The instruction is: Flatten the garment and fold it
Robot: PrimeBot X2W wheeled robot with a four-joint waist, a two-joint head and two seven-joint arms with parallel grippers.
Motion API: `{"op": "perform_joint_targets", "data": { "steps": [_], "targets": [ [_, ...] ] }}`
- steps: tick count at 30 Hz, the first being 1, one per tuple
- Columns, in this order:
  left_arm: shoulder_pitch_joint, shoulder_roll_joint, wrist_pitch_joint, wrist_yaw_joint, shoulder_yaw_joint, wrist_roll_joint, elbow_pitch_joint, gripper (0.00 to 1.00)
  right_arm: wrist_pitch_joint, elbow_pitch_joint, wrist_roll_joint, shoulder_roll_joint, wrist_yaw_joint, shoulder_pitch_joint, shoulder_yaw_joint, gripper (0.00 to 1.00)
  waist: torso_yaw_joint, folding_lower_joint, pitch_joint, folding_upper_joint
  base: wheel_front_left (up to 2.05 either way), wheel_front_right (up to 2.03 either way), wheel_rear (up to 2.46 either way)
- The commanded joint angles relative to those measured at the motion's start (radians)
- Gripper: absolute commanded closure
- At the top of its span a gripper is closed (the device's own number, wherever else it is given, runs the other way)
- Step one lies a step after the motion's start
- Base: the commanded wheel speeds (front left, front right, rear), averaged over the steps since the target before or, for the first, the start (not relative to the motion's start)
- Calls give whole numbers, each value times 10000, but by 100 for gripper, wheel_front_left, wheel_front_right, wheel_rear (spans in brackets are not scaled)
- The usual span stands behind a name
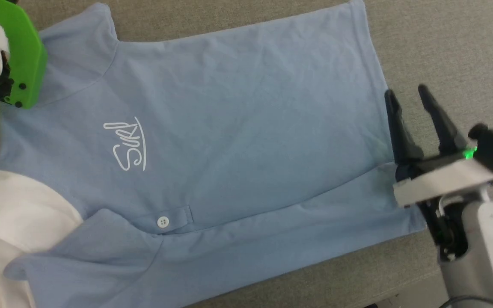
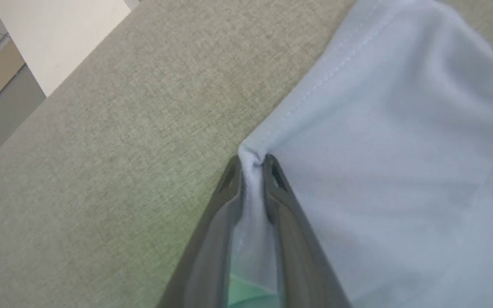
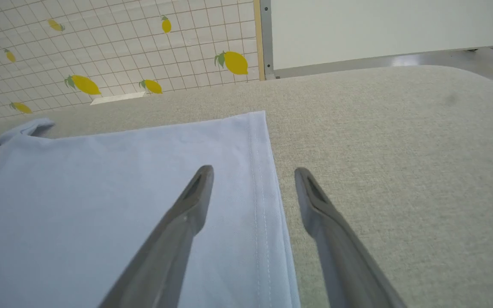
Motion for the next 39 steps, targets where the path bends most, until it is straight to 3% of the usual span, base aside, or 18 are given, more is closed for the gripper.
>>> {"op": "perform_joint_targets", "data": {
  "steps": [1, 6, 11, 17, 26, 28, 29, 30, 31, 35, 39],
  "targets": [
    [372, -29, 301, 87, -170, -214, 20, 100, 201, 16, -64, -198, -13, -542, 79, 0, 38, -1, 24, 0, 0, 0, 0],
    [381, -32, 704, 259, -104, -491, -440, 100, 1358, 381, -255, -830, -13, -2331, 280, 0, 195, -1, 98, 0, 0, 0, 0],
    [205, -87, 753, 268, -128, -463, -745, 100, 3367, 1924, -375, -1238, -13, -4493, 719, 0, 435, -1, 222, 0, 0, 0, 0],
    [33, -336, 587, 288, -132, -466, -751, 100, 5883, 4055, 18, -1190, -13, -6329, 962, 0, 733, -1, 373, 0, 0, 0, 0],
    [-177, -616, 353, 264, -218, -387, -495, 100, 7887, 6192, -161, -891, -13, -7880, 458, 0, 1001, -1, 586, 0, 0, 0, 0],
    [-214, -686, 301, 244, -250, -379, -423, 100, 8390, 6645, -421, -798, -13, -8118, 294, 40, 1052, -1, 600, 0, 0, 0, 0],
    [-255, -743, 252, 212, -284, -373, -359, 100, 8822, 6938, -702, -711, -13, -8288, 190, 72, 1090, -1, 611, 0, 0, 0, 0],
    [-278, -768, 209, 190, -302, -366, -327, 100, 8962, 7021, -809, -660, -13, -8356, 120, 93, 1107, -1, 615, 0, 0, 0, 0],
    [-295, -785, 173, 175, -313, -363, -296, 100, 9019, 7048, -852, -604, -13, -8391, 70, 100, 1116, -1, 614, 0, 0, 0, 0],
    [-260, -891, -232, 153, -299, -341, -91, 100, 8960, 7045, -909, -422, -13, -8238, -22, 100, 1135, -1, 471, 0, 0, 0, 0],
    [-89, -976, -1252, 185, -184, -187, 30, 100, 8012, 6645, -445, -346, -13, -7749, 187, 100, 1187, -1, 115, 0, 0, 0, 0]
  ]
}}
